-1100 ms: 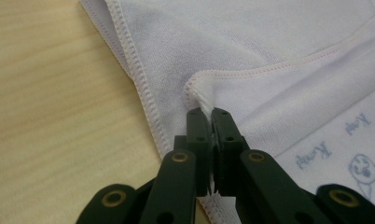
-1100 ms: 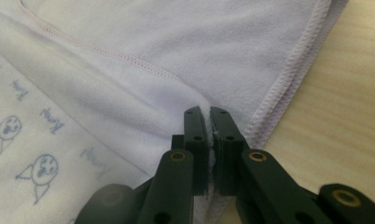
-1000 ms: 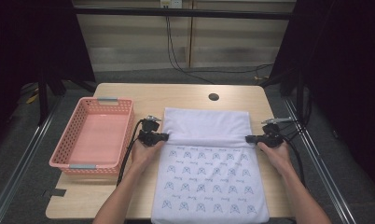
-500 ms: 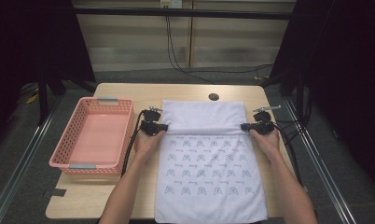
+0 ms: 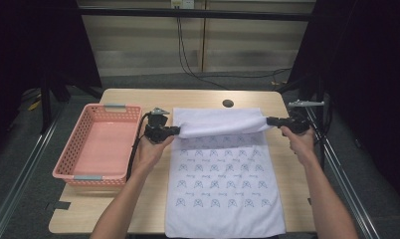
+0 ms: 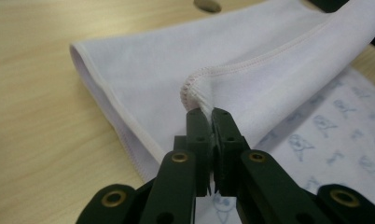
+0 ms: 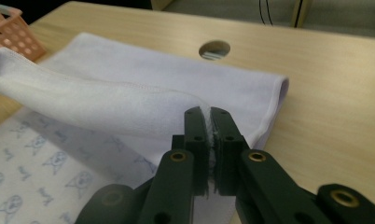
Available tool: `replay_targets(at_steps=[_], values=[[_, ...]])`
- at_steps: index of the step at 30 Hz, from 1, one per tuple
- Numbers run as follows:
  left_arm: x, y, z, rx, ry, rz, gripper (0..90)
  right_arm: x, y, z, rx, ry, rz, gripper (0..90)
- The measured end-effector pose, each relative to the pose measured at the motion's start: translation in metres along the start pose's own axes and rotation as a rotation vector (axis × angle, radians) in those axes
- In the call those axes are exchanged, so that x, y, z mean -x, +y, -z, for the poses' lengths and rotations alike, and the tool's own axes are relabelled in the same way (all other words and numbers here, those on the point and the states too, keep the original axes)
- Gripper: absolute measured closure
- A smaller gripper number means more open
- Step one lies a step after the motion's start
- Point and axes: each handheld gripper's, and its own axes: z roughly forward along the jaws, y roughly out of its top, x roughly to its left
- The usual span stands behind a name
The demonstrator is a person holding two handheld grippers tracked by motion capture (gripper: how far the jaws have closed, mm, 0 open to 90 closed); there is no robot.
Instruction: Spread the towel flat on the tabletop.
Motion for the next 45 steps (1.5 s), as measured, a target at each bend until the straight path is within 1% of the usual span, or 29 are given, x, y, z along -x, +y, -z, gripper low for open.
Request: replay_targets(at_steps=[1,4,7,8,10,12,14,15,17,18,19,20,23,24,26,27,29,31,33,34,35,36,37,38,41,42,43,44,45], values=[[0.002,0.003,0.006,0.01,-0.014,-0.002,87.2,-0.001,0.003,0.005,0.013,0.002,0.001,87.0],[0.011,0.011,0.024,0.045,-0.041,-0.035,87.1,-0.006,0.013,0.025,0.059,0.021,0.013,86.9],[0.02,0.016,0.044,0.082,-0.067,-0.063,87.1,-0.012,0.017,0.041,0.073,0.039,0.031,87.0],[0.02,0.016,0.049,0.096,-0.078,-0.056,87.1,-0.016,0.016,0.048,0.081,0.044,0.042,87.0],[0.02,0.015,0.058,0.107,-0.093,-0.056,87.1,-0.02,0.015,0.058,0.102,0.068,0.033,87.0],[0.021,0.011,0.068,0.134,-0.123,-0.043,87.2,-0.026,0.011,0.069,0.106,0.085,0.047,87.0],[0.024,0.008,0.078,0.163,-0.134,-0.049,87.2,-0.032,0.008,0.078,0.112,0.096,0.06,87.0],[0.027,0.007,0.083,0.176,-0.15,-0.049,87.2,-0.035,0.007,0.083,0.117,0.107,0.064,87.0],[0.033,0.007,0.095,0.2,-0.145,-0.069,87.2,-0.043,0.007,0.094,0.129,0.112,0.08,87.0],[0.037,0.008,0.101,0.214,-0.151,-0.08,87.1,-0.047,0.008,0.1,0.13,0.116,0.092,87.0],[0.04,0.01,0.109,0.233,-0.166,-0.089,87.2,-0.051,0.009,0.106,0.129,0.101,0.098,87.0],[0.042,0.011,0.114,0.242,-0.171,-0.088,87.2,-0.056,0.011,0.114,0.133,0.1,0.1,87.0],[0.052,0.013,0.131,0.265,-0.175,-0.124,87.2,-0.068,0.014,0.132,0.147,0.103,0.115,87.0],[0.054,0.013,0.136,0.273,-0.178,-0.133,87.2,-0.072,0.013,0.138,0.154,0.107,0.129,87.0],[0.056,0.005,0.144,0.299,-0.187,-0.135,87.1,-0.08,0.007,0.147,0.166,0.125,0.13,87.1],[0.058,-0.004,0.147,0.295,-0.197,-0.132,87.1,-0.085,0.0,0.151,0.166,0.118,0.152,87.1],[0.06,-0.02,0.147,0.276,-0.211,-0.127,87.1,-0.093,-0.019,0.153,0.14,0.13,0.161,87.1],[0.063,-0.044,0.142,0.234,-0.216,-0.116,87.0,-0.095,-0.036,0.152,0.112,0.141,0.164,87.0],[0.065,-0.065,0.135,0.189,-0.219,-0.13,87.0,-0.096,-0.057,0.147,0.078,0.155,0.157,87.0],[0.065,-0.078,0.13,0.161,-0.222,-0.129,86.6,-0.096,-0.068,0.143,0.048,0.158,0.155,87.0],[0.064,-0.092,0.122,0.12,-0.24,-0.126,86.4,-0.096,-0.08,0.138,0.015,0.154,0.149,87.0],[0.064,-0.1,0.118,0.102,-0.234,-0.13,86.5,-0.095,-0.095,0.132,-0.028,0.15,0.137,86.9],[0.062,-0.108,0.113,0.079,-0.235,-0.125,86.5,-0.094,-0.104,0.128,-0.051,0.163,0.133,86.9],[0.06,-0.115,0.108,0.058,-0.246,-0.107,86.4,-0.094,-0.115,0.124,-0.071,0.176,0.121,86.8],[0.059,-0.131,0.1,0.003,-0.265,-0.093,85.9,-0.094,-0.141,0.115,-0.139,0.187,0.121,86.3],[0.061,-0.134,0.1,-0.011,-0.273,-0.1,85.9,-0.095,-0.143,0.115,-0.162,0.199,0.126,86.1],[0.064,-0.137,0.1,-0.03,-0.278,-0.125,85.2,-0.097,-0.143,0.116,-0.189,0.187,0.148,85.9],[0.067,-0.138,0.102,-0.022,-0.282,-0.135,84.4,-0.099,-0.143,0.12,-0.195,0.179,0.151,86.0],[0.07,-0.14,0.106,-0.011,-0.288,-0.141,84.4,-0.101,-0.143,0.122,-0.194,0.188,0.143,85.7]])
